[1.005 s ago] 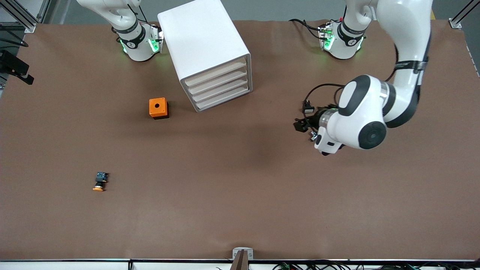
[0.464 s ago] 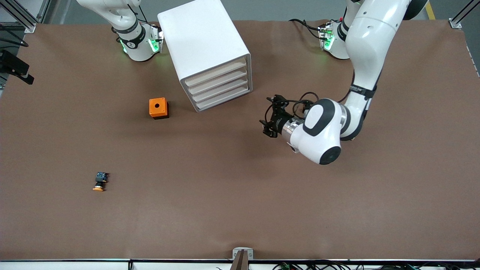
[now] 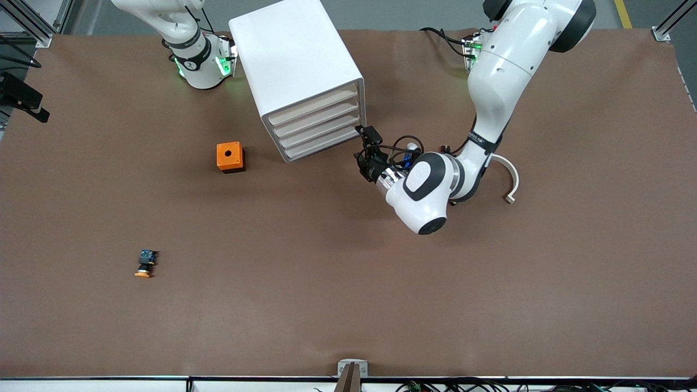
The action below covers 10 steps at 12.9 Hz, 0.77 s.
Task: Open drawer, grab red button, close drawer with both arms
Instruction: 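Grip the drawer front with the left gripper and pull it open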
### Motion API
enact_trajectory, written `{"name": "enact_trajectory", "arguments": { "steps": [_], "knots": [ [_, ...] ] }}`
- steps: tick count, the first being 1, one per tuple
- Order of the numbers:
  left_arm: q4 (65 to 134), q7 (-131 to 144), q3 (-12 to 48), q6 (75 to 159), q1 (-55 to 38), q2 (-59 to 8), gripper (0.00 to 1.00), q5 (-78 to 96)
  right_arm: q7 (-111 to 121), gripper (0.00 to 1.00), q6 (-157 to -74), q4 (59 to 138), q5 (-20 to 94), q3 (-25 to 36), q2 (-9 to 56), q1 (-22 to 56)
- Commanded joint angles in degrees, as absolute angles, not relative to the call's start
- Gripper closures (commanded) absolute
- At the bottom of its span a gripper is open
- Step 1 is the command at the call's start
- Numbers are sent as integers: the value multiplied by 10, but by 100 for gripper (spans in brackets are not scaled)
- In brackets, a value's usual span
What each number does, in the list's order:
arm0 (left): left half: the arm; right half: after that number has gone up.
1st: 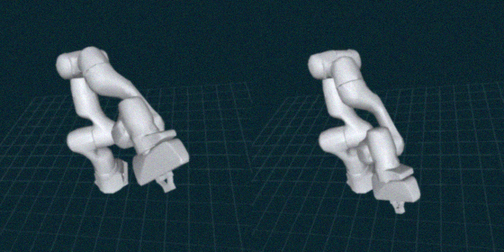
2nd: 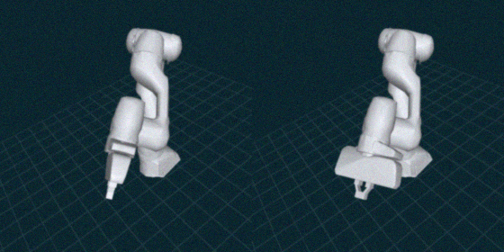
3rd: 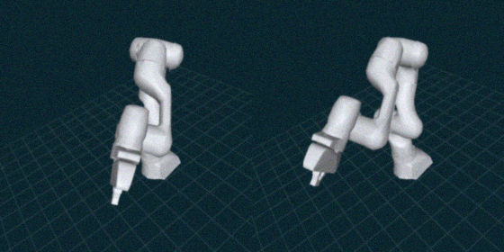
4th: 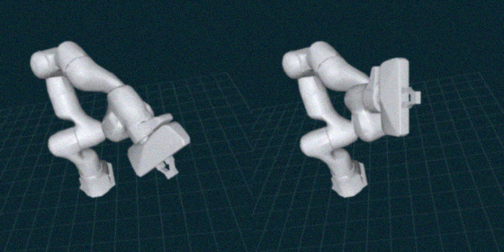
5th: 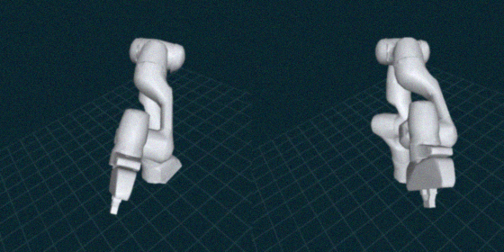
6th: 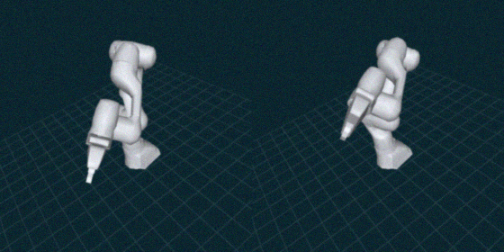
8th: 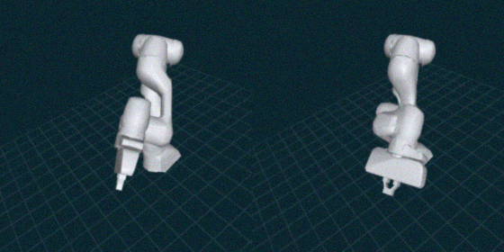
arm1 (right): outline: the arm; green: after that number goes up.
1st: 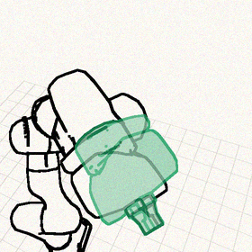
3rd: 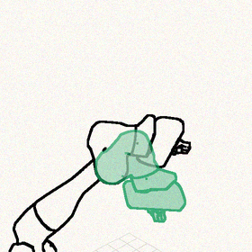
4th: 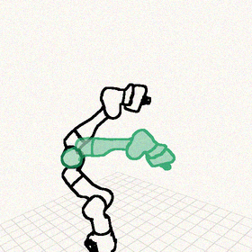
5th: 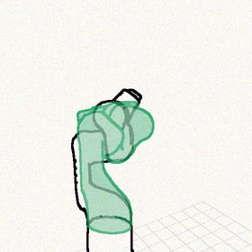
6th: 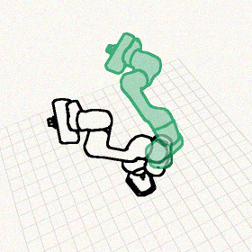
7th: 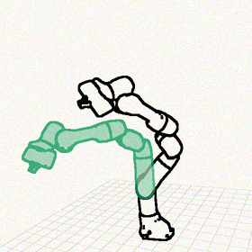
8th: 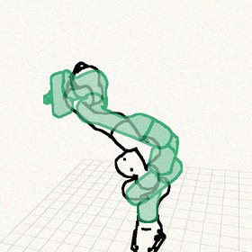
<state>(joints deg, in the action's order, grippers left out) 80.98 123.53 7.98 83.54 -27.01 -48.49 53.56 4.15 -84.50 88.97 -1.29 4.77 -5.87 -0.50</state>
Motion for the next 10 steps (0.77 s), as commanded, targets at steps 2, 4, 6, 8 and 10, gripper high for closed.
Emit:
{"name": "enact_trajectory", "arguments": {
  "steps": [2, 4, 6, 8, 10],
  "knots": [
    [792, 1277, 80, 799, -287, -515, 21, 569, 39, 0, -840, 889, -18, 47, -67, -4],
    [795, 1281, 81, 797, -303, -520, 34, 584, 40, 0, -841, 887, -18, 47, -64, -4],
    [796, 1281, 80, 791, -319, -527, 40, 600, 40, 0, -840, 887, -19, 47, -55, -3],
    [798, 1281, 80, 788, -330, -531, 45, 602, 41, 0, -843, 882, -22, 47, -35, -3],
    [798, 1281, 80, 787, -333, -532, 52, 602, 45, 0, -849, 879, -25, 47, -19, -3]
  ]
}}
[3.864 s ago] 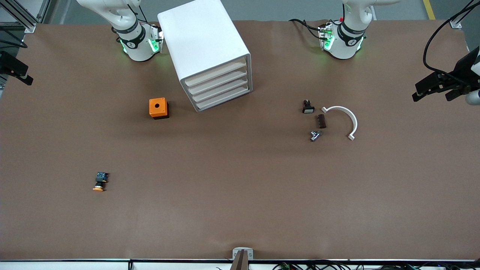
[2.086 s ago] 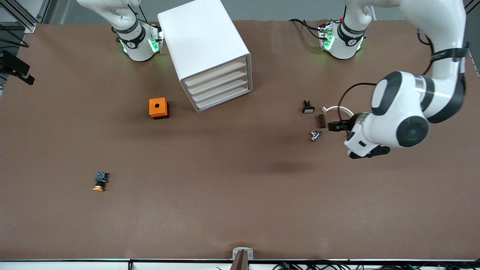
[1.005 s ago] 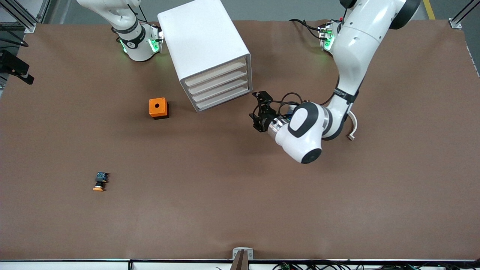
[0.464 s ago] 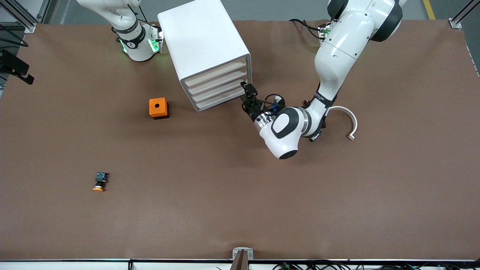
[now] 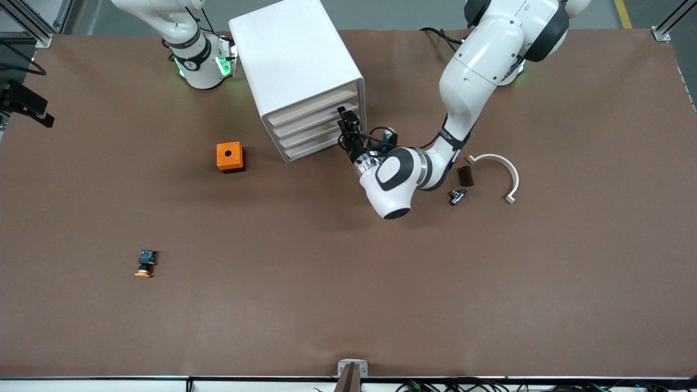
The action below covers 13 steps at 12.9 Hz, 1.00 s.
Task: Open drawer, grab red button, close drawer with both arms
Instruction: 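Grip the drawer front with the left gripper and pull it open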
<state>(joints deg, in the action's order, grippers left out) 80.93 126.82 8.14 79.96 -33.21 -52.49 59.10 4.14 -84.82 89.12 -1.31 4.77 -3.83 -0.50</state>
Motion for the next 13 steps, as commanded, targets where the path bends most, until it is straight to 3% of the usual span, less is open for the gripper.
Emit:
{"name": "enact_trajectory", "arguments": {
  "steps": [1, 7, 13],
  "knots": [
    [799, 1281, 81, 786, -334, -534, 58, 602, 46, 0, -857, 879, -25, 48, -1, -3],
    [798, 1284, 83, 779, -343, -534, 91, 602, 46, 0, -867, 861, -48, 48, 77, -5],
    [797, 1299, 82, 778, -322, -534, 95, 613, -51, 0, -845, 867, -44, 47, 77, 17]
  ]
}}
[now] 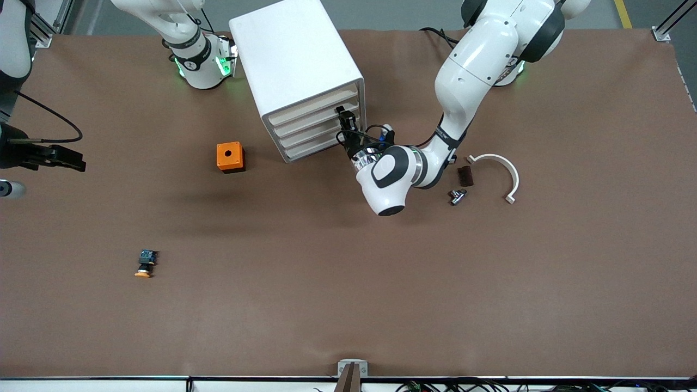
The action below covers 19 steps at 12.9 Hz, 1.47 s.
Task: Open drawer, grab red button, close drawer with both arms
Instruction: 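Grip the drawer front with the left gripper and pull it open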
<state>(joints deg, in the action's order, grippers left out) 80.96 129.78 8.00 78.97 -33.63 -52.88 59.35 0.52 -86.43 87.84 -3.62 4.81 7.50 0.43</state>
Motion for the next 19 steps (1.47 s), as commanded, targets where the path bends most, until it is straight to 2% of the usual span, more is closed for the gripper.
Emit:
{"name": "enact_trajectory", "arguments": {
  "steps": [1, 6, 10, 12, 14, 15, 17, 18, 19],
  "knots": [
    [796, 1299, 82, 779, -311, -534, 95, 620, -81, 0, -839, 867, -42, 47, 77, 26],
    [795, 1299, 80, 779, -256, -534, 94, 645, -107, 0, -838, 867, -45, 47, 79, 40],
    [794, 1296, 76, 780, -221, -534, 94, 646, -327, 0, -838, 868, -28, 47, 78, 116],
    [794, 1296, 76, 780, -210, -534, 93, 646, -400, 0, -844, 874, 19, 47, 78, 134],
    [794, 1293, 76, 780, -210, -534, 79, 646, -465, 0, -851, 877, 39, 47, 79, 162],
    [794, 1289, 76, 780, -208, -534, 65, 648, -492, 0, -862, 886, 46, 47, 78, 176],
    [793, 1259, 76, 780, -205, -533, 29, 648, -569, 0, -889, 902, 61, 47, 78, 210],
    [792, 1233, 76, 780, -201, -531, 14, 647, -597, 0, -910, 915, 62, 47, 78, 233],
    [792, 1196, 76, 780, -195, -529, 5, 645, -636, 0, -937, 927, 62, 47, 78, 256]
  ]
}}
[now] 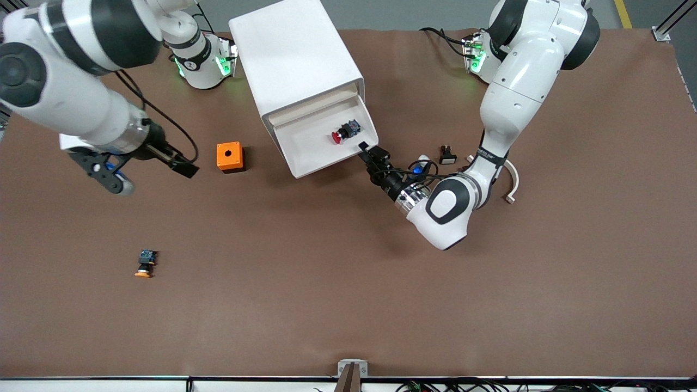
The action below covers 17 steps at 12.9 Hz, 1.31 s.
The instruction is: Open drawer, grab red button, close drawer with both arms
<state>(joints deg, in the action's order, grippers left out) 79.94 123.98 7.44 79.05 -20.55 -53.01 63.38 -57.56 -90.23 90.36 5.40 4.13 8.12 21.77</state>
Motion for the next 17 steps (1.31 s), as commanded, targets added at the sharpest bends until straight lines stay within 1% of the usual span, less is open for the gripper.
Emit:
{"name": "enact_trajectory", "arguments": {
  "steps": [1, 6, 8, 10, 13, 17],
  "knots": [
    [790, 1144, 76, 780, -189, -526, 1, 644, -665, 0, -953, 932, 62, 47, 79, 278],
    [742, 907, 70, 781, -166, -522, 1, 585, -813, 0, -1022, 934, 62, 47, 111, 372],
    [729, 791, 54, 784, -166, -517, 1, 539, -869, 0, -1050, 934, 62, 47, 131, 408],
    [721, 686, 31, 794, -172, -497, 1, 500, -902, 0, -1073, 934, 62, 47, 153, 444],
    [722, 589, 34, 878, -177, -459, 1, 389, -943, 0, -1103, 934, 64, 47, 182, 493],
    [729, 560, 38, 997, -201, -421, 1, 274, -987, 0, -1119, 934, 64, 47, 214, 545]
  ]
}}
